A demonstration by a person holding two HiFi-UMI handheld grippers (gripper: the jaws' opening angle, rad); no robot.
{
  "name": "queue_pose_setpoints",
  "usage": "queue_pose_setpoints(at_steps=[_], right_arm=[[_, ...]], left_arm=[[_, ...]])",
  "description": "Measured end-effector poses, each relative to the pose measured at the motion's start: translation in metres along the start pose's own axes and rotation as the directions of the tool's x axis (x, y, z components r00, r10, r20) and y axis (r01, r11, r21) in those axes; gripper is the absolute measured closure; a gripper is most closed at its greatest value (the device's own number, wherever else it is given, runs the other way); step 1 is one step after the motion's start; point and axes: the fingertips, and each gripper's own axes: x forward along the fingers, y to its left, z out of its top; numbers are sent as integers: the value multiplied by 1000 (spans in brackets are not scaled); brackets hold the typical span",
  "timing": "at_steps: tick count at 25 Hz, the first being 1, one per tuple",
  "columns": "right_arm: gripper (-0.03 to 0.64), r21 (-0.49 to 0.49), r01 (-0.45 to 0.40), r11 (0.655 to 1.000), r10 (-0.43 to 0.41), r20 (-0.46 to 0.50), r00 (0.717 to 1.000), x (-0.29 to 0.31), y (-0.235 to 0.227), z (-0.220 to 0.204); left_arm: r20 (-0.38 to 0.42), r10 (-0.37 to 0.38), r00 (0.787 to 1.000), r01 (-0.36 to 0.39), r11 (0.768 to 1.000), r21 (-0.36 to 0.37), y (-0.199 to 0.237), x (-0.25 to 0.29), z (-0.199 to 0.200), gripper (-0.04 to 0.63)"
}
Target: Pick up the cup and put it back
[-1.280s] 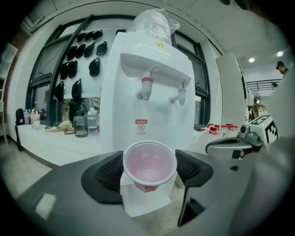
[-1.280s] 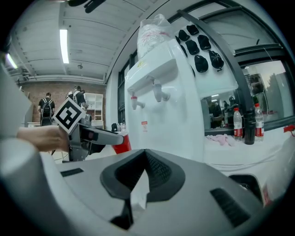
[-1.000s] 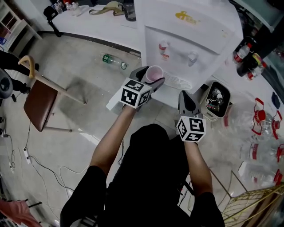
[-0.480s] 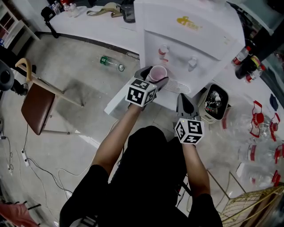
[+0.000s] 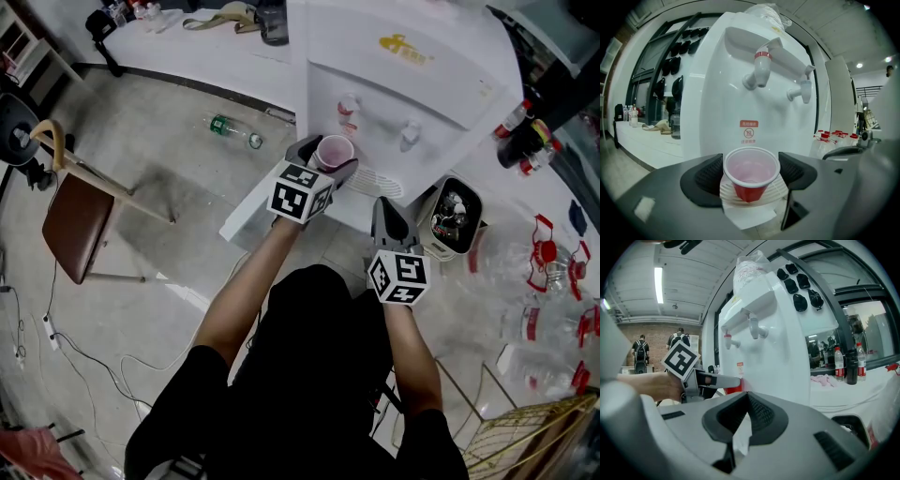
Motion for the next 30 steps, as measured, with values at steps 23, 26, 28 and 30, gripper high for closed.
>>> queue_pose_setpoints(at_steps=[23, 26, 28, 30], right_arm=[[623, 3, -15, 1000, 15, 6, 1000, -3, 4, 4], [623, 2, -15, 1000, 15, 9, 1000, -4, 4, 6], [623, 1, -16, 1000, 16, 9, 1000, -4, 3, 7], [623, 2, -15, 1000, 15, 9, 1000, -3, 3, 7]], left_arm=[[50, -3, 999, 2, 999, 32, -4, -6, 23, 230], [70, -1, 998, -2, 999, 40, -7, -12, 32, 230], [88, 0, 996, -4, 999, 46, -10, -18, 38, 230], [109, 2, 994, -6, 999, 43, -14, -25, 42, 230]])
